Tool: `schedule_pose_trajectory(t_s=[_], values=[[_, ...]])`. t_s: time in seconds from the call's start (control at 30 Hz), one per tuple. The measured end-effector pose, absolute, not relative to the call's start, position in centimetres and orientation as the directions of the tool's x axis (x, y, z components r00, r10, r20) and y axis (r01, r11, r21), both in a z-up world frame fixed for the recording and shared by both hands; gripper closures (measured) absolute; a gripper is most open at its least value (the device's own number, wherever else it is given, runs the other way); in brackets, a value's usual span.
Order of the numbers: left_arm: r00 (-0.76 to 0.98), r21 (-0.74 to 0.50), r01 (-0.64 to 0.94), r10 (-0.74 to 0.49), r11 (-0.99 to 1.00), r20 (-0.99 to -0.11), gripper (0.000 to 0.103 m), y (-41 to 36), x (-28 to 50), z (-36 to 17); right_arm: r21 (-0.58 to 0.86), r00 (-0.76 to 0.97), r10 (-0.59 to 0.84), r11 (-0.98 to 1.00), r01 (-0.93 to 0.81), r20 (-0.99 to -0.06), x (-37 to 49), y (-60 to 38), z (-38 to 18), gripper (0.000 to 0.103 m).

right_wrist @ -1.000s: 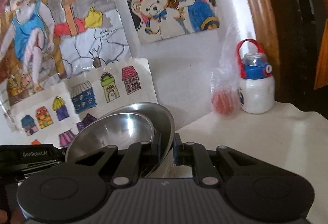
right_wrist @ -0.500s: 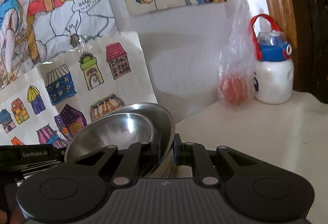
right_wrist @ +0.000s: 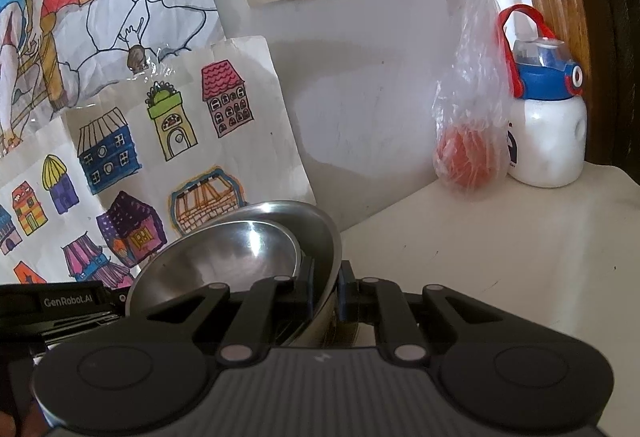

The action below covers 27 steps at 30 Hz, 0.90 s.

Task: Organize plates and bowls
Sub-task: 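Carry the nested bowls with both grippers onto the steel plate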

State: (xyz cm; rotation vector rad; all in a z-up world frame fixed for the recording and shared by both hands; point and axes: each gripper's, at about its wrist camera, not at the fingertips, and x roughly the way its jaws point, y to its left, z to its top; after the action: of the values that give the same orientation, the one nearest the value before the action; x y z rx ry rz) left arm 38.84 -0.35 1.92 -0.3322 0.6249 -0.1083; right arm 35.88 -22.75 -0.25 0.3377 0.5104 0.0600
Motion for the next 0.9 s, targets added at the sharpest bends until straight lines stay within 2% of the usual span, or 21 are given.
schedule_pose_trajectory(t_s=[0.9], values=[[0.8,-0.333,-0.012,-0.191,0.943,-0.568,0.098,-0.51,39.27,1.62,0.33,0.872,0.137,0.943,0.03,-0.471,36.44,-22.65,-0.49,0.09]])
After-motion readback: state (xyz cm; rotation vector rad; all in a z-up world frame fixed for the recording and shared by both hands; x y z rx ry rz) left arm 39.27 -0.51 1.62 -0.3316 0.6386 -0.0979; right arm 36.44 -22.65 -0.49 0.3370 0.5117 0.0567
